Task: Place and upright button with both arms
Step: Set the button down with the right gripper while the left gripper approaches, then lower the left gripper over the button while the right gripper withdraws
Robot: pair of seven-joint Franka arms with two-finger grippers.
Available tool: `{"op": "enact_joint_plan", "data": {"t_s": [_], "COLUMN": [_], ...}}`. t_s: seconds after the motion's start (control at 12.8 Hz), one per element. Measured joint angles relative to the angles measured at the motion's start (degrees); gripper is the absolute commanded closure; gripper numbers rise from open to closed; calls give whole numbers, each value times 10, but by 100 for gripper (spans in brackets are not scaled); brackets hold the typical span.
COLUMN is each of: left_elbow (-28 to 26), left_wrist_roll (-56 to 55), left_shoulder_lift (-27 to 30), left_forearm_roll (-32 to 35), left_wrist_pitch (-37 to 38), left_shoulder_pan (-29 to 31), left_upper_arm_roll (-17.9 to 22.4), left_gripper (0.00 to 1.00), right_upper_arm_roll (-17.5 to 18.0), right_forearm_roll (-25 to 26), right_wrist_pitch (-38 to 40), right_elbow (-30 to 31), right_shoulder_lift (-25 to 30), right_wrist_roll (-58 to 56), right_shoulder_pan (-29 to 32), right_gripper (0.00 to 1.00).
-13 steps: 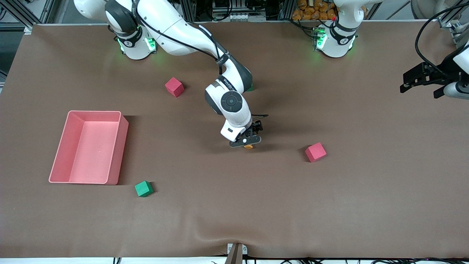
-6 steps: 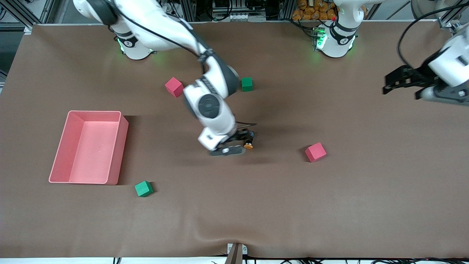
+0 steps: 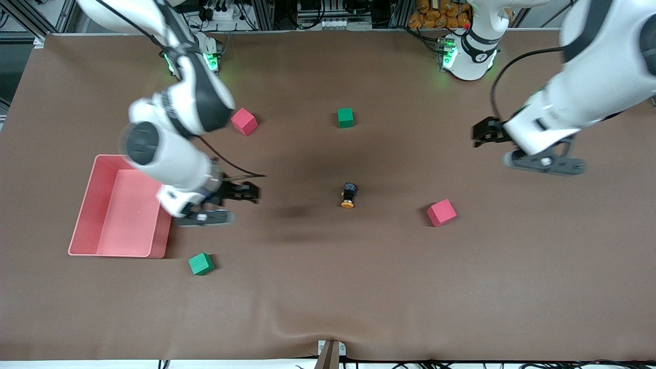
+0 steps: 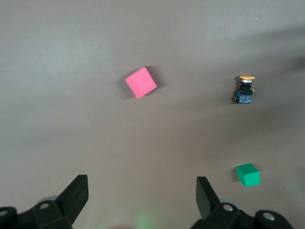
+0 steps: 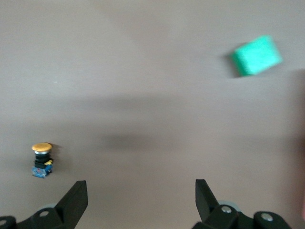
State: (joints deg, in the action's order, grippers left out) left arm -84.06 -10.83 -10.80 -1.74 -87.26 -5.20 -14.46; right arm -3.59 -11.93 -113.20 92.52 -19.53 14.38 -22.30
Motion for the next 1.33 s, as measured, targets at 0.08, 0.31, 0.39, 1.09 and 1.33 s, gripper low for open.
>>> {"op": "enact_joint_plan", "data": {"t_s": [0.08, 0.31, 0.39, 1.09, 1.33], "left_elbow": [9, 45, 54, 105, 106], "left_wrist_roll": [-12, -69, -85, -186, -226], "left_shoulder_lift": [-17, -68, -85, -232, -277], "left_forearm_roll": [7, 17, 17, 27, 28], "left_wrist_pitch": [-4, -20, -36, -165, -234], "left_shoulder_pan": [-14, -45, -58, -196, -238], "left_upper_arm_roll": [0, 1, 3, 42, 58], "left_gripper": [0, 0, 0, 0, 0], "right_upper_arm_roll": [0, -1, -1, 0, 0], "right_forearm_roll": [0, 24, 36, 102, 103], "right_wrist_pitch": [27, 87, 100, 228, 257], "right_elbow": [4, 8, 10, 19, 3], "right_shoulder_lift": [20, 70, 86, 211, 220], "right_wrist_roll": [-30, -137, -166, -309, -309], "right_shoulder_pan": [26, 101, 123, 238, 245], "right_gripper": [0, 0, 0, 0, 0]}}
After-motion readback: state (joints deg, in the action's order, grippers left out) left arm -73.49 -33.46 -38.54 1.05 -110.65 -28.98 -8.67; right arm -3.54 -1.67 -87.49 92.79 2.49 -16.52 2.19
